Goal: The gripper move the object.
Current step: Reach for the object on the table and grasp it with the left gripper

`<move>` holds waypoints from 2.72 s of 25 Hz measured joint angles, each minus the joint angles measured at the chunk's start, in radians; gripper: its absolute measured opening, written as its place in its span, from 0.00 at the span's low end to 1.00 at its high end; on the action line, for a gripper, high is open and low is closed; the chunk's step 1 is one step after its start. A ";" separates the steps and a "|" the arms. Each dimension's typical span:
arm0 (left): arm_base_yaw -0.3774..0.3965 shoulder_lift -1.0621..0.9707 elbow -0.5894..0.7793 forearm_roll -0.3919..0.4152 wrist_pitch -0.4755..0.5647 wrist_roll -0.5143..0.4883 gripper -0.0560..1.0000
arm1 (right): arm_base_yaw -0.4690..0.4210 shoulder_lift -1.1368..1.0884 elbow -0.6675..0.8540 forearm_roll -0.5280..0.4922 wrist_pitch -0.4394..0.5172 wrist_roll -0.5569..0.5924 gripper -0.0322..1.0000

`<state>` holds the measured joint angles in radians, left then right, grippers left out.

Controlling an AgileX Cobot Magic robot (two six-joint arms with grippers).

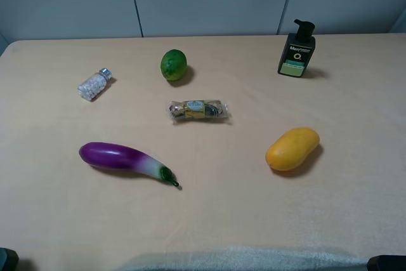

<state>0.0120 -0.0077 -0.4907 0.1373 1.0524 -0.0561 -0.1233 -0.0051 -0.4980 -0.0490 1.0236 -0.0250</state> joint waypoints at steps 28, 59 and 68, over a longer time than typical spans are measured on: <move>0.001 0.938 -0.412 0.203 -0.007 0.028 0.78 | 0.000 0.000 0.000 0.000 0.000 0.000 0.70; -0.170 1.932 -0.851 0.125 -0.231 0.190 0.78 | 0.000 0.000 0.000 0.000 0.000 0.000 0.70; -0.184 2.028 -0.855 0.020 -0.308 0.190 0.78 | 0.000 0.000 0.000 0.000 0.000 0.000 0.70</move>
<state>-0.1718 2.0199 -1.3454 0.1571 0.7445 0.1341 -0.1233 -0.0051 -0.4980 -0.0490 1.0236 -0.0250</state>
